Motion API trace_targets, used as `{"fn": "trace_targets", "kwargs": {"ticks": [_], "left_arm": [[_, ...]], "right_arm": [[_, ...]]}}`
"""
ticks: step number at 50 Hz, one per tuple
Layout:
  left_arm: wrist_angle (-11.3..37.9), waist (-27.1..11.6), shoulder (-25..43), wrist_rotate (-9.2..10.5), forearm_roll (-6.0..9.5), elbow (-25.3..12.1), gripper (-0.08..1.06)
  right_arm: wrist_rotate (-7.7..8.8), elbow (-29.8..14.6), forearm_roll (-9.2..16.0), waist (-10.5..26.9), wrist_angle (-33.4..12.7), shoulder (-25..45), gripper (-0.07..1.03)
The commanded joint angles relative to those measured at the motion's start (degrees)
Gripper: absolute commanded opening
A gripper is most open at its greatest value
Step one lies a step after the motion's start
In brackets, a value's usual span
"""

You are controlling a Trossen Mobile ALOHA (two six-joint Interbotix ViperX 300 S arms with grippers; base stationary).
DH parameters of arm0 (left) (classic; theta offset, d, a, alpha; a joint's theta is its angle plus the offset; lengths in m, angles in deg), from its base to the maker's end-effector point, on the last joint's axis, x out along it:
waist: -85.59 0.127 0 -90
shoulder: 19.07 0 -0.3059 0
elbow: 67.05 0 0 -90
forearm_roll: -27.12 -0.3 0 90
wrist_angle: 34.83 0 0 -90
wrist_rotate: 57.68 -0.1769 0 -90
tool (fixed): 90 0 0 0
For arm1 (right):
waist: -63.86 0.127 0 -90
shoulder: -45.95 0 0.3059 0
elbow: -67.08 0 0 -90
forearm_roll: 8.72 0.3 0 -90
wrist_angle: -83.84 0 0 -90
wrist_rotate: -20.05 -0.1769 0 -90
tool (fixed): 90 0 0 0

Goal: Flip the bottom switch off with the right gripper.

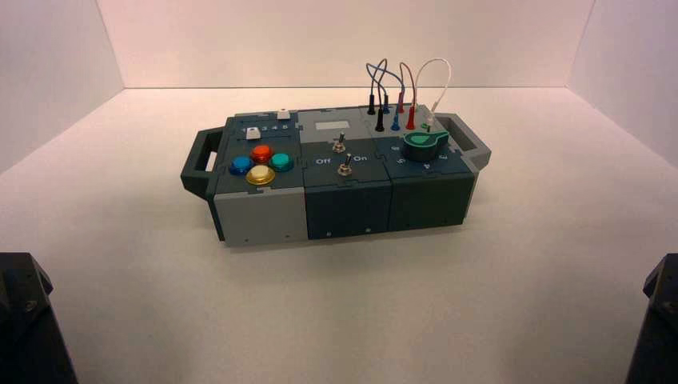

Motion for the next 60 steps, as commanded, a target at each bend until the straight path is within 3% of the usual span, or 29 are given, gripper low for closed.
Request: {"fn": "trace_targets", "kwargs": {"ticks": [1, 9, 18, 40, 60], "left_arm": [[3.8, -2.9, 1.6, 0.09, 0.09, -2.8, -0.03], [9.7, -5.2, 3.9, 0.35, 0.18, -3.8, -0.03], [13.7, -8.0, 7.6, 0.53, 0.35, -4.6, -0.03], [27.3, -11.0, 15.5, 0.53, 0.35, -9.1, -0.03], [27.9, -11.0, 18.6, 1.23, 0.44, -9.5, -0.03]], "right_arm": [[-0.09, -1.8, 0.3, -0.1, -0.4, 2.0, -0.02], [-0.18, -2.3, 0.3, 0.0, -1.2, 4.5, -0.02], [-0.26, -4.0, 0.3, 1.6, -6.1, 8.5, -0.02], [-0.26, -7.2, 0.4, 10.9, -15.5, 16.8, -0.02], [-0.35, -8.8, 0.4, 15.6, -20.7, 21.6, -0.02]]}}
